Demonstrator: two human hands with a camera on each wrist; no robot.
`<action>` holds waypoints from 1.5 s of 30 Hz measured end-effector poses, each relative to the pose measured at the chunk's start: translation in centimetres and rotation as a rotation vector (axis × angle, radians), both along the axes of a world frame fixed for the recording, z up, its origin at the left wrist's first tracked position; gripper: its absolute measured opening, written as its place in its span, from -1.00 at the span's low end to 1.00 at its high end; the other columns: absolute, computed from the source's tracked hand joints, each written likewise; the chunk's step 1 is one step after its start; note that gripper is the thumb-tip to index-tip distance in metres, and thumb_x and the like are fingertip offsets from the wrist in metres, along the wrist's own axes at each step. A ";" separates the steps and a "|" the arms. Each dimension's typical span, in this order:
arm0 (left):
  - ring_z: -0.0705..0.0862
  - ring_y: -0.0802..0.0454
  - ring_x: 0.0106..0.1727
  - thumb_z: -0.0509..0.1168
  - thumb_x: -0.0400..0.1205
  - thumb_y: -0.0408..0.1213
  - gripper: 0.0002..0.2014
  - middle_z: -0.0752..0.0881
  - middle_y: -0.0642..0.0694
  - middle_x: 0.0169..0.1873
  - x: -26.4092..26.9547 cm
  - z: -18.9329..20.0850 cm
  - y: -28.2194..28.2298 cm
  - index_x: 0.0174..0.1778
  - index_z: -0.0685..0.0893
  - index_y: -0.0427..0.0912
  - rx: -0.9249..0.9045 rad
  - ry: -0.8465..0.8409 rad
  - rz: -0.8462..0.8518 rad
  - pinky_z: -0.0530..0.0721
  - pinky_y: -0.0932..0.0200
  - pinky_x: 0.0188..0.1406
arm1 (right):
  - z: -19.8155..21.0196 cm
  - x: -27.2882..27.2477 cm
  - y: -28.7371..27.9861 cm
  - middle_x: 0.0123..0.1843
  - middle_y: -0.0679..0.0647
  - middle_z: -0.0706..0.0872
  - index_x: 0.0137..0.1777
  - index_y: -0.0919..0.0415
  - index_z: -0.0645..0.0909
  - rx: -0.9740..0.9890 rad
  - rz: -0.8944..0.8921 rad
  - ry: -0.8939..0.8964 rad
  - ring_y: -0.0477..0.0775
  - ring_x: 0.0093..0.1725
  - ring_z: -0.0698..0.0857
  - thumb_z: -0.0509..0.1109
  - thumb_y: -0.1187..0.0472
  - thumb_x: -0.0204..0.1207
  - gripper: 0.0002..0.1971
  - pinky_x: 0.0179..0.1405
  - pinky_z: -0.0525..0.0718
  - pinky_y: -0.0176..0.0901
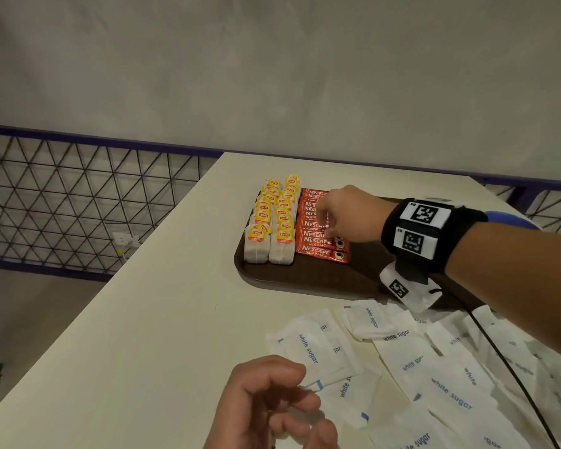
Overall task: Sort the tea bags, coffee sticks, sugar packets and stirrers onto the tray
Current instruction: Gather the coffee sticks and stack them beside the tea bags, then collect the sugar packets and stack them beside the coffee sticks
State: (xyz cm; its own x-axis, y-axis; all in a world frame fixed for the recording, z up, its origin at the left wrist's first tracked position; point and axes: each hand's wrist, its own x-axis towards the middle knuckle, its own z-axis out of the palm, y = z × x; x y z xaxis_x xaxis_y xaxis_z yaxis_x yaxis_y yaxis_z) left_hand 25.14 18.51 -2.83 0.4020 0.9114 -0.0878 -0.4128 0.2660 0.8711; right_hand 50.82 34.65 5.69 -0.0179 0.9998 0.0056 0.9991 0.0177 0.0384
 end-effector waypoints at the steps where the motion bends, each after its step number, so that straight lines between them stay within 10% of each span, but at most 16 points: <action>1: 0.71 -0.14 -0.58 0.69 0.36 -0.05 -0.64 0.74 -0.33 -0.37 0.2 -0.5 0.1 -0.48 0.80 -0.28 -0.029 0.002 -0.055 0.66 0.15 -0.61 | 0.2 0.0 -0.1 0.01 -0.03 0.67 0.14 0.12 0.71 0.012 0.007 0.005 -0.02 -0.03 0.63 0.54 0.14 0.60 -0.83 -0.17 0.52 -0.26; 4: 0.78 -0.13 -0.46 0.72 0.07 0.27 -0.57 0.79 -0.07 -0.27 0.2 -0.6 -0.3 -0.41 0.83 0.05 0.309 0.091 0.098 0.59 0.15 -0.60 | 0.9 -0.1 -0.9 -0.05 -0.03 0.75 -0.02 0.10 0.72 -0.059 0.019 0.074 -0.01 -0.07 0.71 0.54 0.05 0.59 -0.86 -0.19 0.62 -0.24; 9: 0.76 -0.23 -0.49 0.70 -0.38 0.38 -0.34 0.78 -0.08 -0.33 -0.4 -0.2 -1.0 -0.55 0.79 -0.01 0.368 0.096 0.152 0.34 -0.26 -0.78 | 0.6 -0.5 -2.1 -0.02 -0.01 0.80 0.07 0.11 0.76 -0.252 0.013 0.043 -0.06 -0.03 0.74 0.55 -0.06 0.56 -0.75 -0.03 0.72 -0.22; 23: 0.81 -0.19 -0.39 0.69 0.00 0.38 -0.52 0.78 0.04 -0.21 -0.7 -1.3 -0.7 -0.37 0.81 0.17 0.569 0.149 0.168 0.55 -0.24 -0.71 | 0.1 -0.1 -0.9 0.01 0.03 0.74 0.01 0.12 0.68 -0.209 -0.092 0.030 -0.03 -0.07 0.67 0.62 0.02 0.50 -0.75 -0.27 0.52 -0.29; 29: 0.82 -0.08 -0.36 0.64 0.21 0.30 -0.64 0.77 0.08 -0.15 0.1 -1.9 -0.9 -0.22 0.78 0.24 0.705 0.153 0.222 0.58 0.07 -0.63 | 0.2 0.4 -0.3 0.00 0.02 0.75 -0.04 0.10 0.69 -0.194 -0.087 0.007 0.00 -0.04 0.69 0.66 -0.07 0.44 -0.69 -0.21 0.57 -0.23; 37: 0.74 -0.08 -0.26 0.47 0.21 -0.16 -0.74 0.80 -0.09 -0.13 0.9 -0.9 -3.0 -0.18 0.76 0.01 0.557 0.130 0.411 0.68 0.14 -0.35 | 2.6 -4.1 -6.8 -0.14 -0.12 0.78 -0.02 0.01 0.76 -0.311 0.170 0.237 -0.13 -0.15 0.71 0.55 -0.15 0.52 -0.75 -0.19 0.59 -0.28; 45: 0.73 0.14 -0.15 0.48 0.52 -0.61 -0.64 0.77 0.07 -0.04 -0.1 0.5 -3.9 0.01 0.69 -0.03 0.415 0.222 0.368 0.73 0.32 -0.08 | 0.7 -8.5 -12.5 0.04 -0.05 0.67 0.18 0.06 0.61 -0.427 0.216 -0.046 0.02 -0.03 0.67 0.53 -0.33 0.44 -0.46 -0.13 0.70 -0.16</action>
State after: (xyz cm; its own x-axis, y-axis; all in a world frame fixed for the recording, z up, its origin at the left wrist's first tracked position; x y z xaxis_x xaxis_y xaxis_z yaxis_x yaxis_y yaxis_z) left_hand 25.06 14.61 -2.32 0.0656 0.9635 0.2594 -0.2093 -0.2409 0.9477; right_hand 42.31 22.19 6.39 -0.2163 0.8859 -0.4104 0.9682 0.2487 0.0266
